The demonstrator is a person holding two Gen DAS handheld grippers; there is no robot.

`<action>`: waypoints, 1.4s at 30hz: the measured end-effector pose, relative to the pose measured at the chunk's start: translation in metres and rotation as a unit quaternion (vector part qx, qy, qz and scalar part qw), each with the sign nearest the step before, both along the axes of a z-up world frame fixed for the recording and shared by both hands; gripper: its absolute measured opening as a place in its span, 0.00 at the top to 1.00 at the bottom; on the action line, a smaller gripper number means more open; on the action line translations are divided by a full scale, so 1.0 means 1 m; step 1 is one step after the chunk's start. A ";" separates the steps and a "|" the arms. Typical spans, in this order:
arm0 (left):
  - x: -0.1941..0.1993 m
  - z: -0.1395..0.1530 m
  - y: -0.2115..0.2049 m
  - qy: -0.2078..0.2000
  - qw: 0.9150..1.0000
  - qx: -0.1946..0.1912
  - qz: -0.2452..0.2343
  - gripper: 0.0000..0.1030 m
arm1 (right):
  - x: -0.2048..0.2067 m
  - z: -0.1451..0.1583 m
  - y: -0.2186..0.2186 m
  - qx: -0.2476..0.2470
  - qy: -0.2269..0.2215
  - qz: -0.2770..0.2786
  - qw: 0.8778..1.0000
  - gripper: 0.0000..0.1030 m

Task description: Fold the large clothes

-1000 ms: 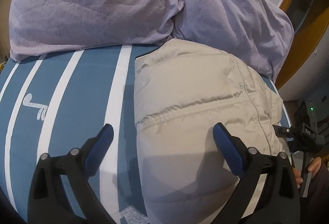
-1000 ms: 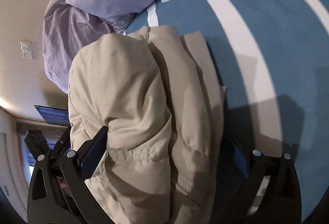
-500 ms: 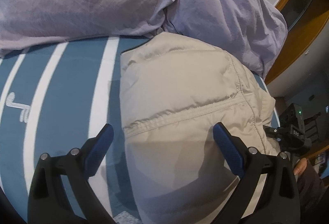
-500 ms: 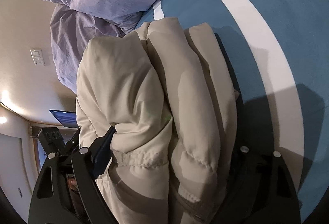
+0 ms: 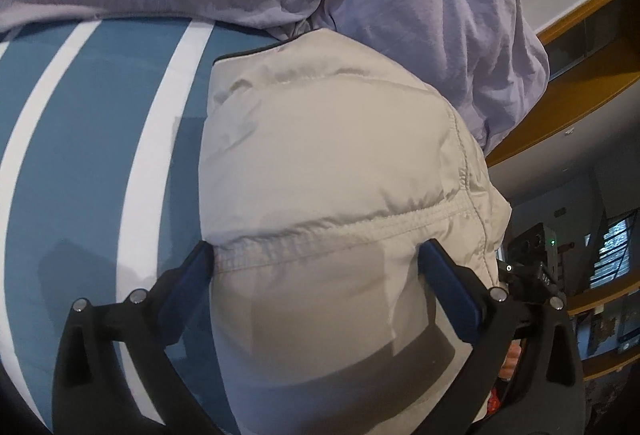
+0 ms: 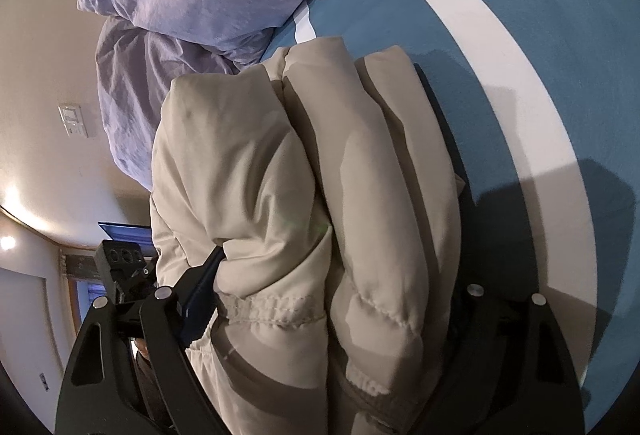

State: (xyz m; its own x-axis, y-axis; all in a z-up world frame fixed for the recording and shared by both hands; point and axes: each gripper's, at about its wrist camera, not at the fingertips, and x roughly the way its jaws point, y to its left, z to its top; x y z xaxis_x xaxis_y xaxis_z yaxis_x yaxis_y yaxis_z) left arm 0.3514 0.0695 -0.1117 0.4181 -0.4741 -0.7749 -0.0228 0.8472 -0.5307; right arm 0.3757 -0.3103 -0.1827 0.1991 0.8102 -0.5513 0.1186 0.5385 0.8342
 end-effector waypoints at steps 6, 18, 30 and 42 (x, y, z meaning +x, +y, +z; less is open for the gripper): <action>0.003 -0.011 0.014 0.033 0.998 -0.050 0.003 0.02 | 0.000 0.001 0.003 -0.004 -0.001 -0.001 1.000 0.11; 0.000 -0.013 0.019 0.035 0.994 -0.099 0.015 0.18 | 0.004 0.008 0.016 0.001 -0.014 -0.004 1.000 0.12; 0.019 0.019 0.068 -0.002 0.995 -0.084 0.049 0.33 | 0.044 0.033 0.071 0.023 -0.043 0.001 0.999 0.33; 0.042 0.024 0.104 -0.021 0.996 -0.026 0.085 0.28 | 0.065 0.034 0.106 -0.011 -0.033 0.005 0.999 0.28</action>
